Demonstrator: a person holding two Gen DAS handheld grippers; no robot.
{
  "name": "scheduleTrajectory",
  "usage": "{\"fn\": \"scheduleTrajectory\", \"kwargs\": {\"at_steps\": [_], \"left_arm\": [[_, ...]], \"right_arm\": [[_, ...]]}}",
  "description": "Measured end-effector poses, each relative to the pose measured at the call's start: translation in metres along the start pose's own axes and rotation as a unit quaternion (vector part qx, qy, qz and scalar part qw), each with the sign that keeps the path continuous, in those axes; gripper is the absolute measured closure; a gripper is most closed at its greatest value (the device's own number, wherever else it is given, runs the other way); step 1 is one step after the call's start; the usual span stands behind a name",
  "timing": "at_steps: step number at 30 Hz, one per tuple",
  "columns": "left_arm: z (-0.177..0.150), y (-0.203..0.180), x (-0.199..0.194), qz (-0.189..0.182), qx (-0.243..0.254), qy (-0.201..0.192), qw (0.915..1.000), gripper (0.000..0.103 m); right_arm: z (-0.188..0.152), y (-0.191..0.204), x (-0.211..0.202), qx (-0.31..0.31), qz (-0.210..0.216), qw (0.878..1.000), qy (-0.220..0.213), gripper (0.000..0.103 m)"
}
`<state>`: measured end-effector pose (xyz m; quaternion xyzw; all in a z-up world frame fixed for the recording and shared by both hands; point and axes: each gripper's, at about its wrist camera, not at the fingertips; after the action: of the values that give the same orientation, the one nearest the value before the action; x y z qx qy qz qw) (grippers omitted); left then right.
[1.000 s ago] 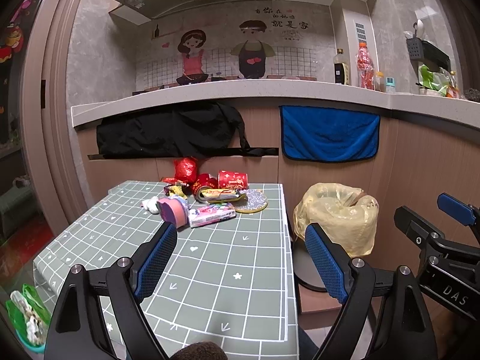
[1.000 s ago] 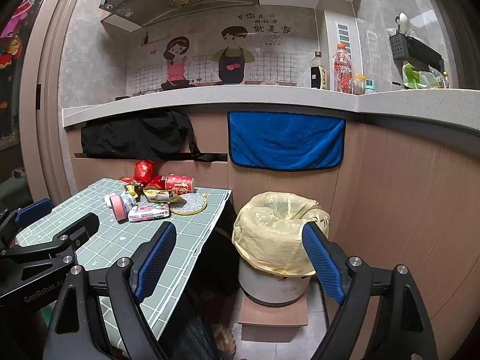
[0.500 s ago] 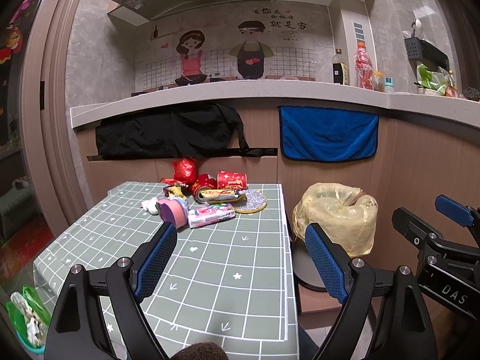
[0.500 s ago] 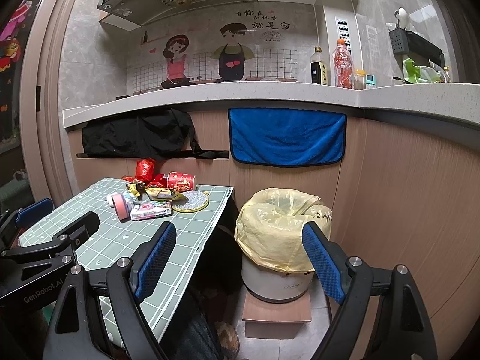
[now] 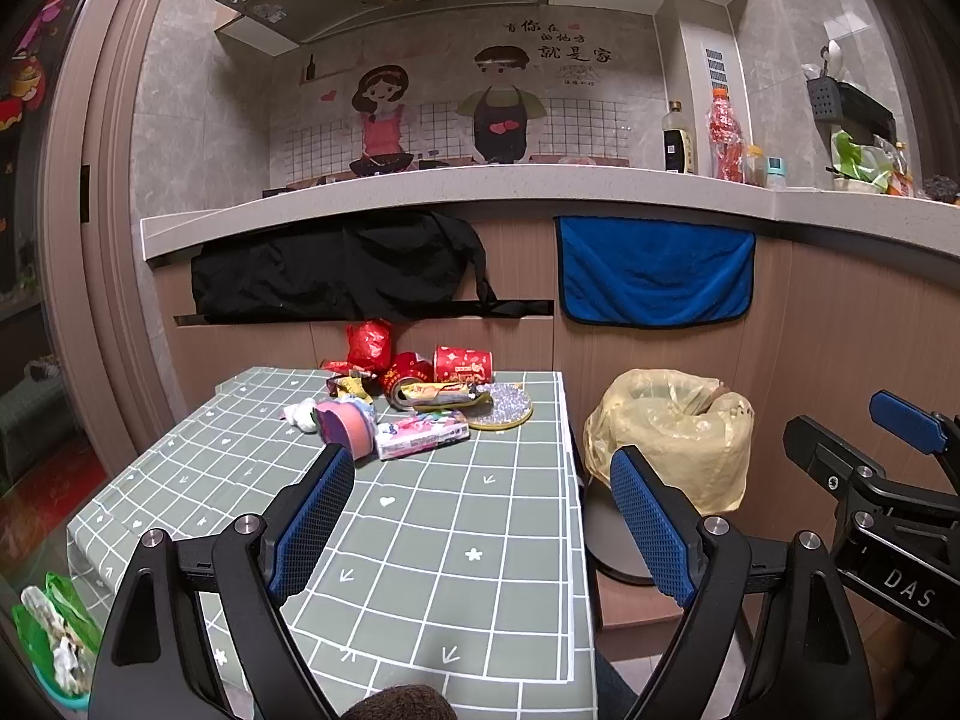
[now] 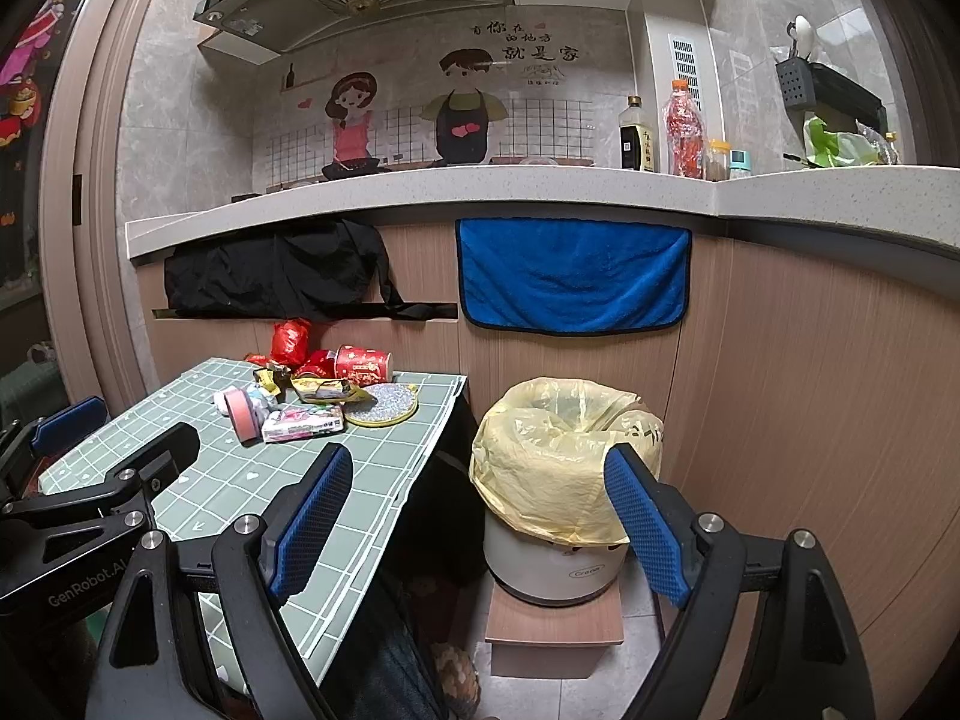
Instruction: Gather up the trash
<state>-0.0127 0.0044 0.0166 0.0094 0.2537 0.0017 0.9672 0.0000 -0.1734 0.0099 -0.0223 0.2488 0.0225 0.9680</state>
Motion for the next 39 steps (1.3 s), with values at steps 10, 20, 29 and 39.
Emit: {"fn": "scheduleTrajectory", "kwargs": {"at_steps": [10,20,29,39], "left_arm": [[0.0023,-0.0035,-0.0040,0.000,0.002,-0.004,1.0000,0.016],[0.0009,-0.0030,-0.0029,0.000,0.002,-0.005,1.0000,0.016],[0.0010,-0.0033,-0.0035,0.000,0.002,-0.005,1.0000,0.016],[0.0022,-0.0041,-0.0017,-0.001,-0.004,-0.002,1.0000,0.016]], "right_arm": [[-0.0004,-0.0002,-0.0002,-0.001,-0.002,1.000,-0.001,0.019],[-0.0007,-0.0007,-0.0037,0.000,-0.002,1.000,-0.002,0.019],[-0.0009,-0.0006,-0.0036,0.001,-0.002,1.000,0.000,0.019],[-0.0018,-0.0004,-0.0008,0.001,-0.001,1.000,0.003,0.019]]}}
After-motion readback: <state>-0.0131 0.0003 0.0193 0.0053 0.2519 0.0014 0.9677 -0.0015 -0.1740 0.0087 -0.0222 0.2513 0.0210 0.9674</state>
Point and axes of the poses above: each gripper's, at about its wrist camera, not at the fingertips, and x roughly the way its jaws point, y to its left, z to its top, and after that the axes turned 9 degrees about y, right-handed
